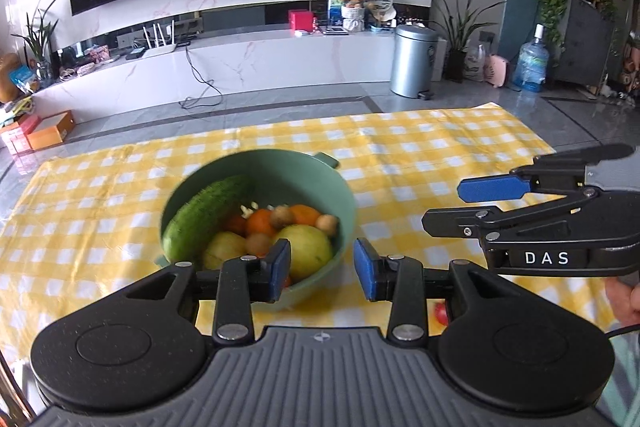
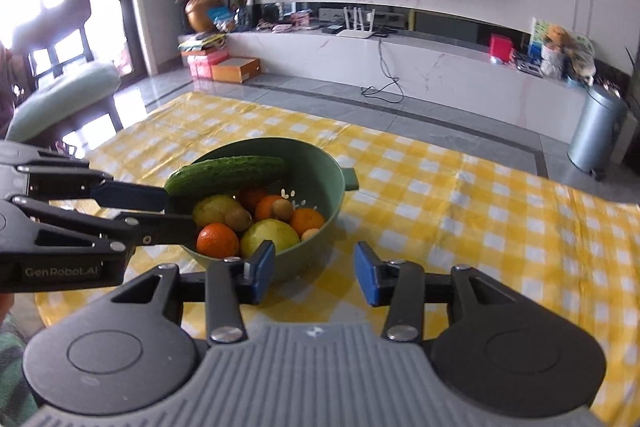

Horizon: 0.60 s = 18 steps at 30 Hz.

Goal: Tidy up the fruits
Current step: 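Withdraw both tools from the colander toward the red tomato and kiwi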

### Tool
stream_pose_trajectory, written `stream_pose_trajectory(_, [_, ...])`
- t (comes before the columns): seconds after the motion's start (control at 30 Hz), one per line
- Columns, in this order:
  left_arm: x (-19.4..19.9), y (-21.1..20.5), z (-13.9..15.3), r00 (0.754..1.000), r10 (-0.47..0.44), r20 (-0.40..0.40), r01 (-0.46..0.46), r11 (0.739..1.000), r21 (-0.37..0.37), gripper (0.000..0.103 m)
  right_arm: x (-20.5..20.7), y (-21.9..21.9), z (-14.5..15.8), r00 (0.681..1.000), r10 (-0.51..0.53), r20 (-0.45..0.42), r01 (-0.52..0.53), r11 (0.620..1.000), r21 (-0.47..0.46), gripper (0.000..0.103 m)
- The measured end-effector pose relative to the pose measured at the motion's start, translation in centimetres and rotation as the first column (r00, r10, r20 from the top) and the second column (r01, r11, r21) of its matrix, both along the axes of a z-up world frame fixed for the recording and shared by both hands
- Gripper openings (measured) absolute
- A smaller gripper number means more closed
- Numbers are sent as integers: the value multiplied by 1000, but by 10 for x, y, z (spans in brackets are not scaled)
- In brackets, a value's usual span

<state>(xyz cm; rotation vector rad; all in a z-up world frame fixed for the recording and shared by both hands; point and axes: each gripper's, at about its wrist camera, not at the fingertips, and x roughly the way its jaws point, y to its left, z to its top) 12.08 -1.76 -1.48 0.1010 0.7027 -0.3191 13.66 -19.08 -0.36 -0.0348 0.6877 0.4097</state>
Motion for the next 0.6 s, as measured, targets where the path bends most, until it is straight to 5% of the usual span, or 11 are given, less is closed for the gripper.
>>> stream_pose_trajectory(0.6, [-37, -31, -44, 982, -153, -112, 146, 987, -69, 44, -64, -44, -57, 978, -180, -106, 190, 978, 84, 58])
